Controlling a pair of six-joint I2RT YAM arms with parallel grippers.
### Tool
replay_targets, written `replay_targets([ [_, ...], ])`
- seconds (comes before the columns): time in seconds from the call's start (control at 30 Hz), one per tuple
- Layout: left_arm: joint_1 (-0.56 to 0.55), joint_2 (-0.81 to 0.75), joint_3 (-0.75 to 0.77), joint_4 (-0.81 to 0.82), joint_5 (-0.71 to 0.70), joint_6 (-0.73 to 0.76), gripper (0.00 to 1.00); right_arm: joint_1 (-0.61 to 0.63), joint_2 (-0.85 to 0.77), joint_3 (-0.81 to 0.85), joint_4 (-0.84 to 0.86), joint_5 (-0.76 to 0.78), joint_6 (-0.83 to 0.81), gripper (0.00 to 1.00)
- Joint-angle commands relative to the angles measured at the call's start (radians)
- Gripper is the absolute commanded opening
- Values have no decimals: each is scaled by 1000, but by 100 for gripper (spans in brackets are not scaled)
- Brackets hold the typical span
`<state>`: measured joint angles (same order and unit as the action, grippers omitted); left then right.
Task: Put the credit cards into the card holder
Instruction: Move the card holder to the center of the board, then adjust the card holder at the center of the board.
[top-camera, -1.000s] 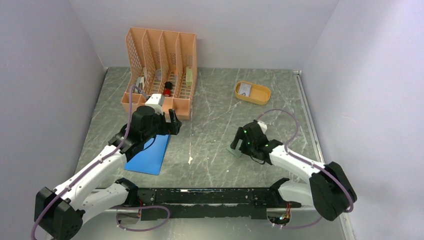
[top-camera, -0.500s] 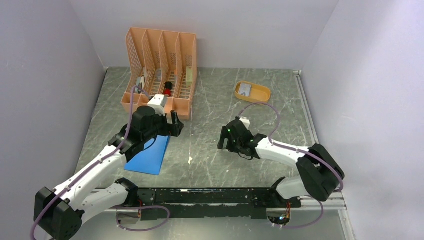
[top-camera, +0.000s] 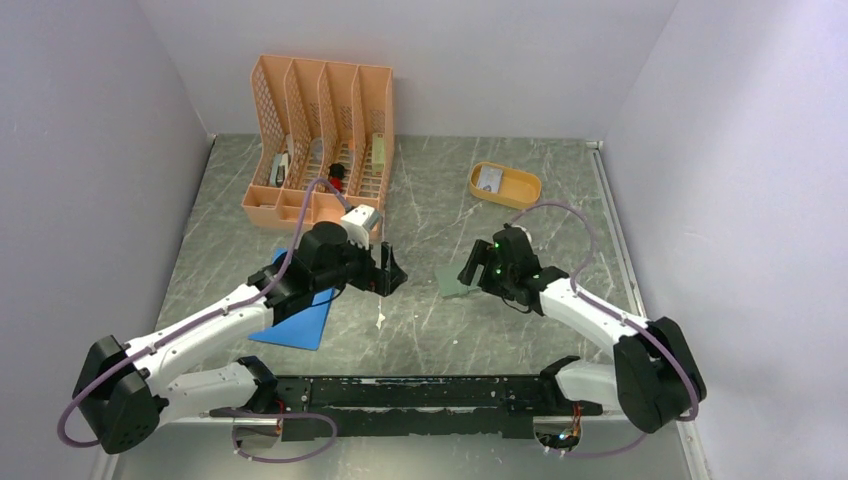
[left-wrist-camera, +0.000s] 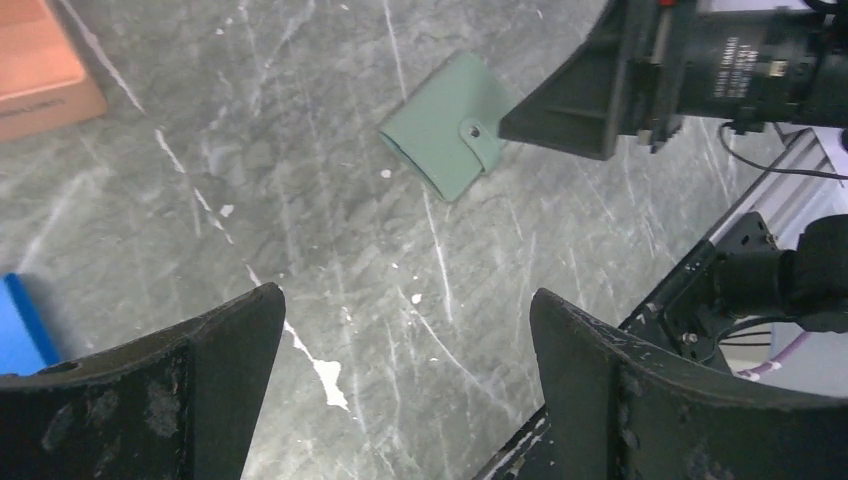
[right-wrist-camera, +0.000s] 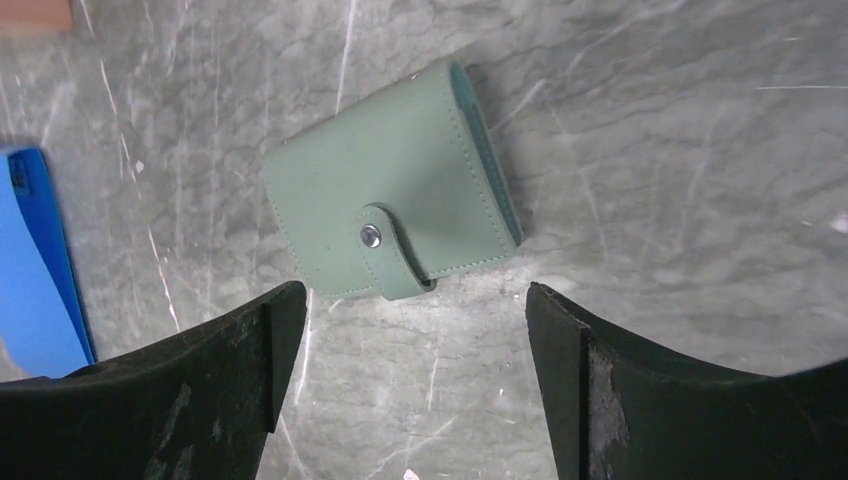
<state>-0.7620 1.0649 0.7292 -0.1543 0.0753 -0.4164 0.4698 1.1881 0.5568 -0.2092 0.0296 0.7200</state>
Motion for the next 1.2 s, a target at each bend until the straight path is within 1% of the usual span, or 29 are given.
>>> replay_targets([
  [0.0, -28, 6, -29, 80, 20, -69, 96, -7, 70, 0, 67, -112, -42, 84],
  [0.17, -33, -12, -60, 73, -13, -82, 96, -8, 133, 23, 87, -95, -44, 83],
  [0.27, -31, 20, -27, 71, -47, -66, 96, -13, 137, 21, 88, -74, -14, 83],
  [0.37, -33, 123, 57, 74, -47, -36, 96, -14, 78, -20, 99, -57, 37, 84],
  [0.5, -33, 332, 219, 73, 6, -19, 97, -14, -26, -97, 102, -57, 99, 83],
  [0.53, -33, 383, 254, 75, 31, -17, 92, -13, -46, -113, 100, -58, 110, 83],
  [0.57, -33, 432, 287, 87, 60, -13, 84, -14, -62, -128, 97, -60, 119, 82],
  [0.6, -33, 476, 312, 102, 80, -16, 80, -15, -80, -144, 95, -58, 125, 82],
  [0.63, -33, 520, 333, 116, 93, -25, 76, -14, -90, -155, 93, -57, 131, 81],
  [0.67, -33, 572, 357, 132, 104, -30, 71, -14, -100, -167, 95, -58, 137, 81],
  [0.73, -32, 643, 390, 146, 121, -40, 65, -17, -114, -187, 103, -63, 149, 79],
  [0.8, -33, 708, 420, 176, 131, -48, 57, -20, -126, -202, 120, -71, 166, 79],
  [0.83, -33, 738, 436, 189, 139, -50, 54, -21, -131, -209, 129, -73, 176, 78],
  [1.03, -38, 894, 524, 212, 152, -65, 45, -32, -123, -211, 175, -87, 226, 78],
  [1.17, -65, 947, 539, 204, 130, -62, 34, -33, -97, -202, 195, -89, 240, 77],
])
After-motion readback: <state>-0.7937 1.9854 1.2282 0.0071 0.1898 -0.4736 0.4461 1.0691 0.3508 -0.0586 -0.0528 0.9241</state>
